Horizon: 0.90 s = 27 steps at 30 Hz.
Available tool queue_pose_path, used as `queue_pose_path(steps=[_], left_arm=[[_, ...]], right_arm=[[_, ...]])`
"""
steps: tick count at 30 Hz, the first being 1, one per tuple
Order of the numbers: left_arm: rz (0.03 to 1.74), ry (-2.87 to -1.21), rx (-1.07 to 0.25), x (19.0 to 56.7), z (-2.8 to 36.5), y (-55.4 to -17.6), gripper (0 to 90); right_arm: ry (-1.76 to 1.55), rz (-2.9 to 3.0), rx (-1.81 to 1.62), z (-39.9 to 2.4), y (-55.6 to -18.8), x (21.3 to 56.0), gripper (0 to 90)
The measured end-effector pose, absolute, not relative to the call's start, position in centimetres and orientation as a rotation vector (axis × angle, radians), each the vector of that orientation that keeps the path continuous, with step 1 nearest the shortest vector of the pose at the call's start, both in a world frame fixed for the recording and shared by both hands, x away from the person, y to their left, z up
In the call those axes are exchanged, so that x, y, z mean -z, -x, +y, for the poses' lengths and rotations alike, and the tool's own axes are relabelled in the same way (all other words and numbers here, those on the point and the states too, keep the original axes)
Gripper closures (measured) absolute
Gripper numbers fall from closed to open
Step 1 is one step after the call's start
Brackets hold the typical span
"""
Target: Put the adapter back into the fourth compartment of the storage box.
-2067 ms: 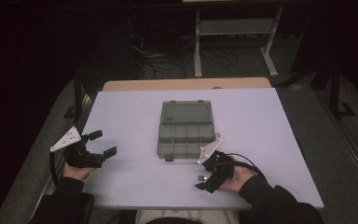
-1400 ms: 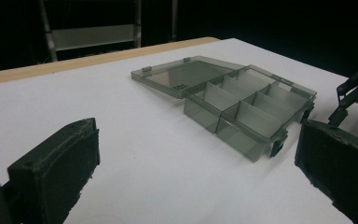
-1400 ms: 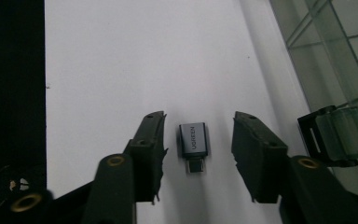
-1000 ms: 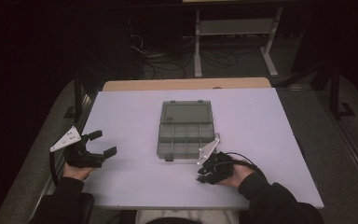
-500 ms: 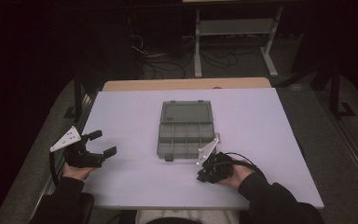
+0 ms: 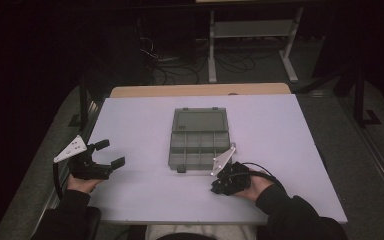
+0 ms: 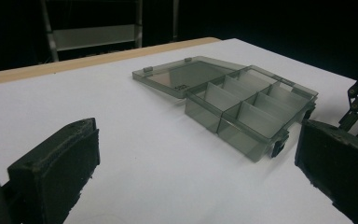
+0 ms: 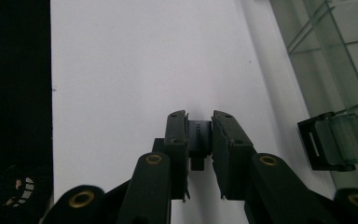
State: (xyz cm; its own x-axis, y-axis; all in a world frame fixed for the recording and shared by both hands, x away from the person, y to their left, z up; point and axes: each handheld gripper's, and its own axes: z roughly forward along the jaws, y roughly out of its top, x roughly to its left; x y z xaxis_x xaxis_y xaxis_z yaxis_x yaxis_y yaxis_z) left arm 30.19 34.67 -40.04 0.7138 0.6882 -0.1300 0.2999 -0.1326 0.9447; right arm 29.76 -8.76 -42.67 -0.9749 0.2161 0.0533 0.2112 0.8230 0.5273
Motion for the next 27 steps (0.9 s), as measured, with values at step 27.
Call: queue_pose_path(steps=[27], left_arm=[[0.795,-1.722,-0.409,40.0,34.8,-30.2,0.0]], right_arm=[[-0.380,2.930,-0.980,-9.6,-31.2,39.3,75.0]])
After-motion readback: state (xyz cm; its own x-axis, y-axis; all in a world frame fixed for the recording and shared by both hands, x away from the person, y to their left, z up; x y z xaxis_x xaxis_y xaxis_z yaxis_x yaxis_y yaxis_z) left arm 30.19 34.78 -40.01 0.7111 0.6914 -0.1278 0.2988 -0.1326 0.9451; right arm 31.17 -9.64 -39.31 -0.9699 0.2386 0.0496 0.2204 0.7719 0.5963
